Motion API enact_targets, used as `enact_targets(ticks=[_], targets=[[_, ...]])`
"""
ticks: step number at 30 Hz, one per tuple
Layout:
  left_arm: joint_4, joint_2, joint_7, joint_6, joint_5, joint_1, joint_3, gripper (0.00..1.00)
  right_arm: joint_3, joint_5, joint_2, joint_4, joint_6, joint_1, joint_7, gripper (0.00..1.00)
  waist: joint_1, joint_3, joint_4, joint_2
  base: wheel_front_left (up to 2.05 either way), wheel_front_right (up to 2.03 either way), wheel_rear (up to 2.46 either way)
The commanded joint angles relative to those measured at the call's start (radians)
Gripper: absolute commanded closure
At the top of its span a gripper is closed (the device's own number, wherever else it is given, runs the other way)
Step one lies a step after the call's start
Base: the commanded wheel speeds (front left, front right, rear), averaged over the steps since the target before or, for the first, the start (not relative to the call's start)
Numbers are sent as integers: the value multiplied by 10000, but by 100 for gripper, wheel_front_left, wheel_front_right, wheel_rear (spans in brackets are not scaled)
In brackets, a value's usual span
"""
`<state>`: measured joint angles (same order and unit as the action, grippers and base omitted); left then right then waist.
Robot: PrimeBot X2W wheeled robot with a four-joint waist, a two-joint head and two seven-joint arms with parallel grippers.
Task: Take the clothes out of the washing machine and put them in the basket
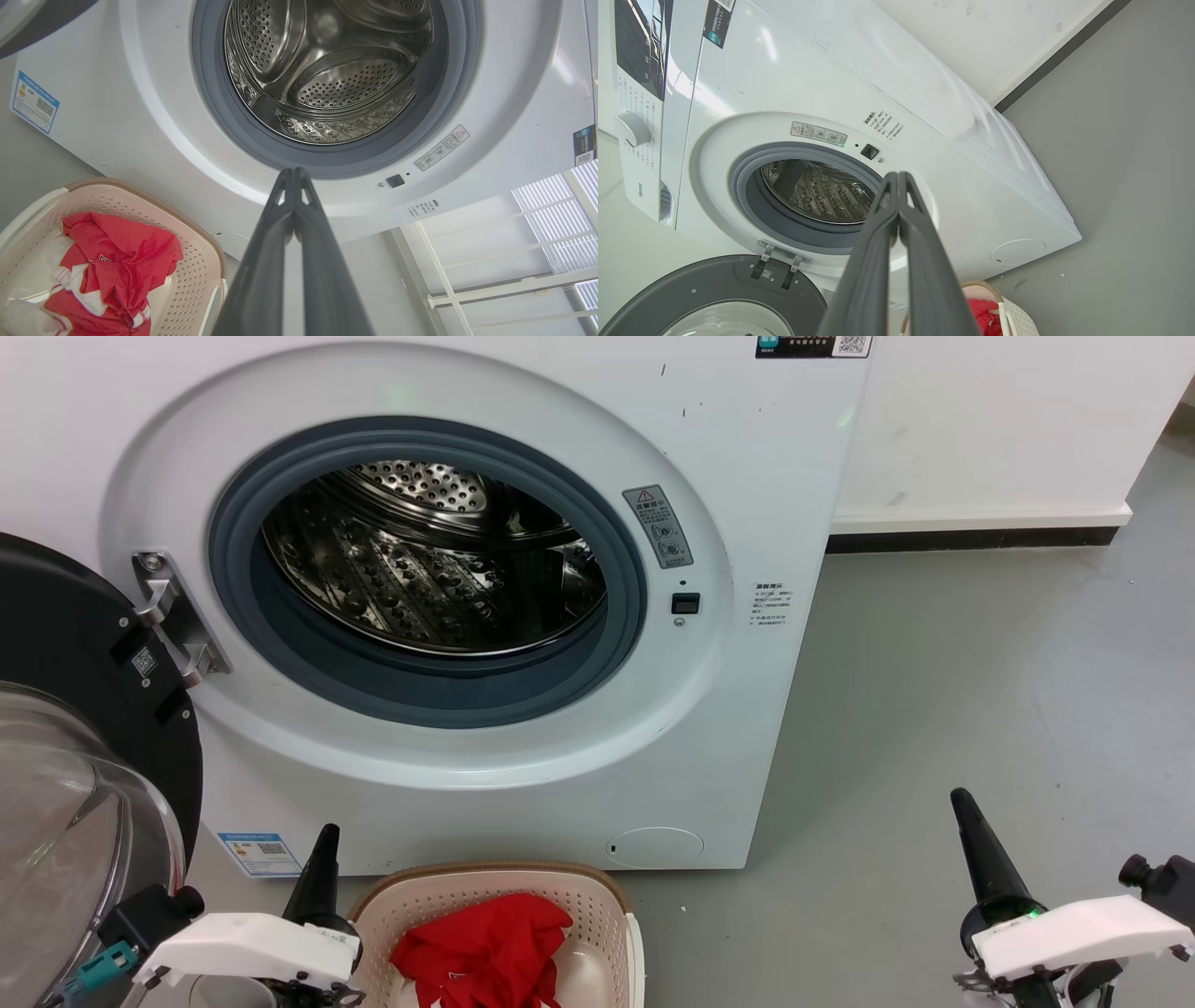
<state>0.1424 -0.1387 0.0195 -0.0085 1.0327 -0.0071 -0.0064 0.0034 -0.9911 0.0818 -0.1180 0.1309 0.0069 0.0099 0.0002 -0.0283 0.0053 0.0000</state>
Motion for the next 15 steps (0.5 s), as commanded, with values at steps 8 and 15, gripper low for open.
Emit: enact_targets(ticks=[8, 15], targets=[[98, 111, 131, -224, 975, -375, 213, 100, -125, -1117, 70, -138, -1, -403, 96, 100, -2, 35, -6, 0, 0, 0, 0], [230, 208, 231, -375, 1660, -484, 339, 100, -200, -1893, 69, -290, -1, -511, 167, 100, -2, 66, -11, 0, 0, 0, 0]])
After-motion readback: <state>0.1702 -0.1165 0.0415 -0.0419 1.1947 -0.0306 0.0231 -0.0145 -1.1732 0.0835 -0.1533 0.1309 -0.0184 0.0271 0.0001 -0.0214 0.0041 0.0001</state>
